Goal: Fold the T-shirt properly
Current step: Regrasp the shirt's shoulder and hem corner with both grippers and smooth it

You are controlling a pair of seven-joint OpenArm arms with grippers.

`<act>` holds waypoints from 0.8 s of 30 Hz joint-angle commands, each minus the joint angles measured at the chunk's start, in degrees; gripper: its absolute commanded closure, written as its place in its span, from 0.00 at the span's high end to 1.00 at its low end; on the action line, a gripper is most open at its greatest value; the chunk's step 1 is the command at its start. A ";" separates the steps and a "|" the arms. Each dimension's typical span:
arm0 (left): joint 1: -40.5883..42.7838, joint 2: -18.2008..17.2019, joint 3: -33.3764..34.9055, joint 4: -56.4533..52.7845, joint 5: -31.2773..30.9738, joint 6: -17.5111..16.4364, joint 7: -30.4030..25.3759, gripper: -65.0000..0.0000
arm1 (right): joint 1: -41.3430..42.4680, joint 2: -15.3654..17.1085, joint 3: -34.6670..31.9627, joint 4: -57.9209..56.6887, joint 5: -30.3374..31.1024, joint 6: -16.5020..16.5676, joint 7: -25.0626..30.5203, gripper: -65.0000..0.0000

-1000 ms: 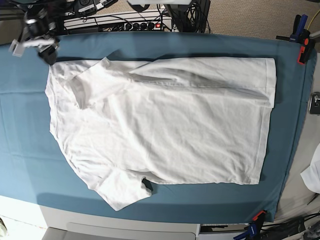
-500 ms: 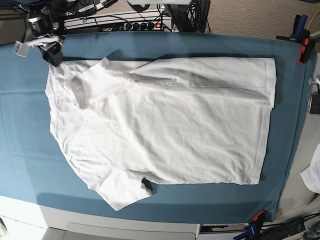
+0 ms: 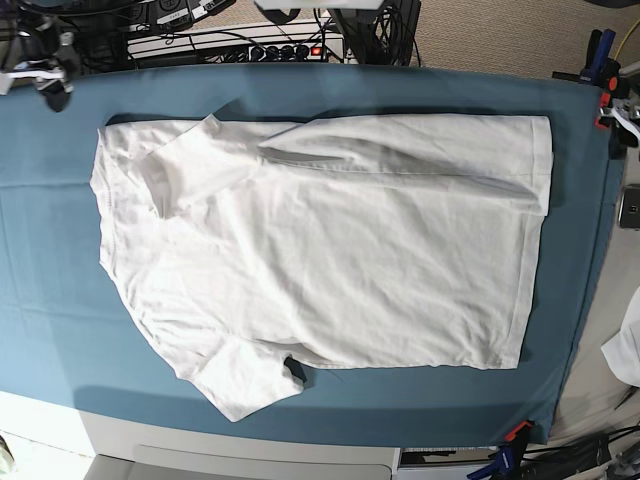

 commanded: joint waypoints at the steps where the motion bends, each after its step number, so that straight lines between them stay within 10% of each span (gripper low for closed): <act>1: 0.07 -1.03 -0.59 0.72 -0.39 -0.07 -1.03 0.52 | 0.44 0.76 -0.46 -1.31 2.67 1.20 0.31 0.34; 18: 0.09 -0.74 -0.59 0.72 -0.83 -0.68 -0.76 0.52 | 7.17 1.31 -5.42 -10.86 11.78 7.76 -1.88 0.33; 22: 0.39 -0.22 -0.59 0.72 -2.80 -0.66 0.24 0.52 | 7.17 1.29 -5.42 -10.84 12.41 9.20 -2.16 0.00; 24: 1.40 0.48 -0.59 0.70 -4.72 -0.68 0.70 0.52 | 7.17 1.29 -5.42 -10.82 12.37 9.22 -2.27 0.00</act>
